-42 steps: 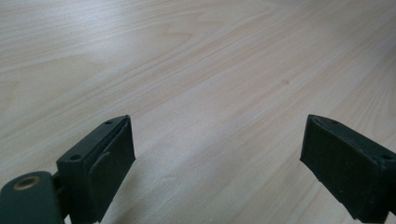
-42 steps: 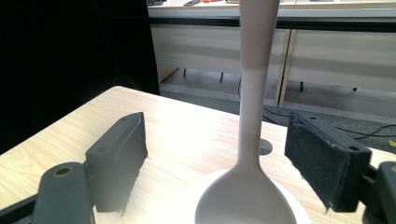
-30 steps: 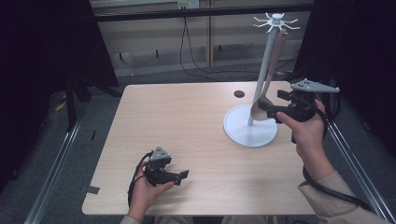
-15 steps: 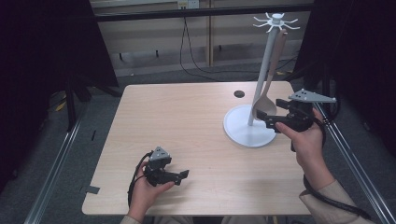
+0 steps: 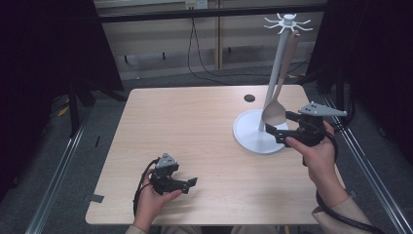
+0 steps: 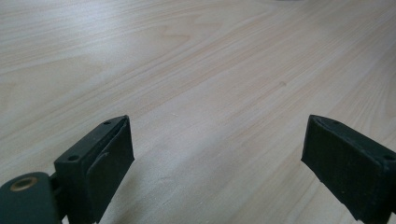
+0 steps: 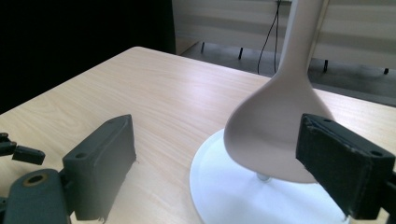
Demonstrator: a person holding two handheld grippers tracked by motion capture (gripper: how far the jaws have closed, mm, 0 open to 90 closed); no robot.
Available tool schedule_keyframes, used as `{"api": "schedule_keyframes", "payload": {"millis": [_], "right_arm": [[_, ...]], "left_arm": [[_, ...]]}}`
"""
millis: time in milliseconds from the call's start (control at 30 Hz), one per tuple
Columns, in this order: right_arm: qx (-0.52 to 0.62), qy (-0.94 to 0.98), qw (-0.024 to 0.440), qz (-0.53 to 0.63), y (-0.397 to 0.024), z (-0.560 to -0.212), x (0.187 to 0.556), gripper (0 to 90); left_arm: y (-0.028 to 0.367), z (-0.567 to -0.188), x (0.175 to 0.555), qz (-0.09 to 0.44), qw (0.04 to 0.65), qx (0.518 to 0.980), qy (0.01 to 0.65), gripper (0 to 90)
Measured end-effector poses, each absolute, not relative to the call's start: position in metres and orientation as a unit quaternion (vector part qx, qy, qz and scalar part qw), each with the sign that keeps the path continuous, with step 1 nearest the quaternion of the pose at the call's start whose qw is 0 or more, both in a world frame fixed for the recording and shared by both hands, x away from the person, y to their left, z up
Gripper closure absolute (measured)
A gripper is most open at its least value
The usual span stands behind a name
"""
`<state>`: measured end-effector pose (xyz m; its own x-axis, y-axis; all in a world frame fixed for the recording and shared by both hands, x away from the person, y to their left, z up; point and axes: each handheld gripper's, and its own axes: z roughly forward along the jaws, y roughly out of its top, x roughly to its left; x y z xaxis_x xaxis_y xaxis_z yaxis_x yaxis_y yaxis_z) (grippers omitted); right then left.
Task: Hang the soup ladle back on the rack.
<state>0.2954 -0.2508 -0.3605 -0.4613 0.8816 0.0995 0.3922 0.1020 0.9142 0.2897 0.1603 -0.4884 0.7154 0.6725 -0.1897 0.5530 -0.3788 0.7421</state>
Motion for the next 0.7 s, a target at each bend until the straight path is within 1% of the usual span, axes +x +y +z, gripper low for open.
{"api": "schedule_keyframes", "payload": {"millis": [500, 700], "right_arm": [[0.455, 0.707, 0.234, 0.488, -0.25, -0.381, 0.282, 10.1], [0.452, 0.712, 0.226, 0.487, -0.248, -0.396, 0.275, 9.6]], "left_arm": [[0.16, -0.489, 0.29, 0.07, 0.421, 0.825, 0.371, 6.8], [0.16, -0.488, 0.289, 0.067, 0.427, 0.822, 0.372, 5.9]]}}
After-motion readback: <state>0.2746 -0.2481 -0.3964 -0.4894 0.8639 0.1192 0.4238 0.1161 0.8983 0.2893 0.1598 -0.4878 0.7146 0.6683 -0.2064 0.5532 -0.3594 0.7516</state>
